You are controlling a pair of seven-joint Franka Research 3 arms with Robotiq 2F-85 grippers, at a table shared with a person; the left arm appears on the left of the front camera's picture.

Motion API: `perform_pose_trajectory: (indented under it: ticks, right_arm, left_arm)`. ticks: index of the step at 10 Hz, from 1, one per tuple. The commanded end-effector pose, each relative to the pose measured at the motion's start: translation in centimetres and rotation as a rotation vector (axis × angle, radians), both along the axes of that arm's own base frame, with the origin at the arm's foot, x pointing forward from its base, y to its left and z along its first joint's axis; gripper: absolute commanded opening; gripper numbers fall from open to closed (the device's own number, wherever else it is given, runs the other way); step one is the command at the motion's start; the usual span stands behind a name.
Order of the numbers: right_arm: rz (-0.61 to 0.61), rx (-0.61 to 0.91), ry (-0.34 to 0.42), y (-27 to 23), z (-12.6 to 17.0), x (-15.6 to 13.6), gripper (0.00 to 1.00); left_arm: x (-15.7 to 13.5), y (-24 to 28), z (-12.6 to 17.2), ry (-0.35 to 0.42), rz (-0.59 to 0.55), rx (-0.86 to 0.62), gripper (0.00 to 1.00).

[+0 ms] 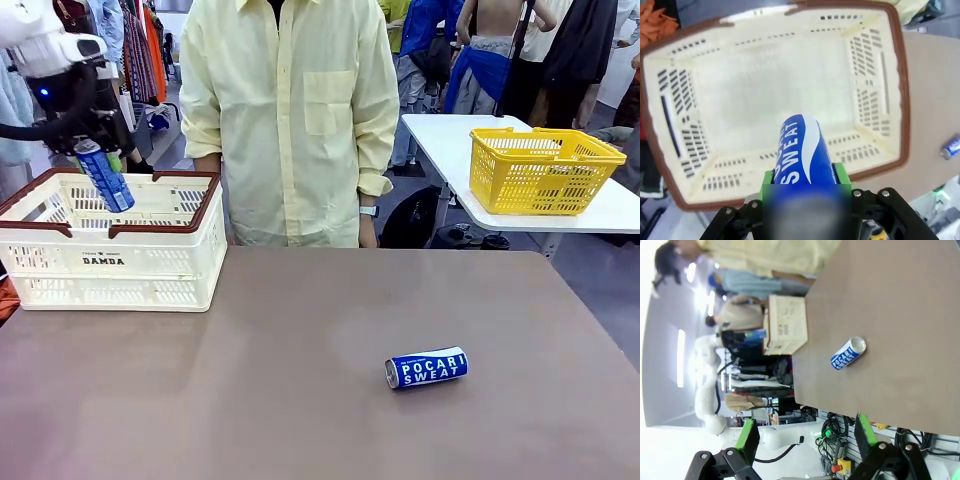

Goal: Place the drinks into the Shopping basket.
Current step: Pick up one drink and place it into the Shopping basket.

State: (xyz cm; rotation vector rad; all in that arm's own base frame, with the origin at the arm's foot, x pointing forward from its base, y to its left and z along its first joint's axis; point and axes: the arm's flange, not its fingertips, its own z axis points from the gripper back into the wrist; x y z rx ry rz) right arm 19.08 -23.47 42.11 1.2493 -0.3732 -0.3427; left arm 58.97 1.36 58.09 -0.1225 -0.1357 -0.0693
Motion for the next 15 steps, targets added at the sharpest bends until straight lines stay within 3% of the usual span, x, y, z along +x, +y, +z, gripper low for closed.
perform_pose_trajectory:
  ticks: [1, 6, 10, 11, 12, 13, 15]
  right_arm:
    - [-0.003, 0.011, -0.038, -0.1, 0.4, 0.2, 1.00]
    - [-0.003, 0.011, -0.038, -0.1, 0.4, 0.2, 1.00]
    - [-0.003, 0.011, -0.038, -0.1, 0.4, 0.2, 1.00]
    - [-0.003, 0.011, -0.038, -0.1, 0.4, 0.2, 1.00]
    - [-0.003, 0.011, -0.038, -0.1, 0.4, 0.2, 1.00]
    - [-0.003, 0.011, -0.038, -0.1, 0.4, 0.2, 1.00]
    - [-0.003, 0.011, -0.038, -0.1, 0.4, 0.2, 1.00]
  left_arm:
    - [1.5, 1.0, -1.6, 0.017, -0.067, 0.022, 0.00]
    - [2.3, -2.9, -11.4, 0.097, -0.186, 0.110, 0.00]
    - [2.7, -4.5, -14.4, 0.170, -0.166, 0.163, 0.00]
    - [2.7, -4.6, -14.8, 0.182, -0.166, 0.154, 0.30]
    - [2.7, -4.7, -15.0, 0.192, -0.172, 0.146, 0.87]
    - [2.7, -4.7, -14.9, 0.189, -0.171, 0.140, 1.00]
    - [2.6, -4.5, -14.6, 0.179, -0.166, 0.133, 1.00]
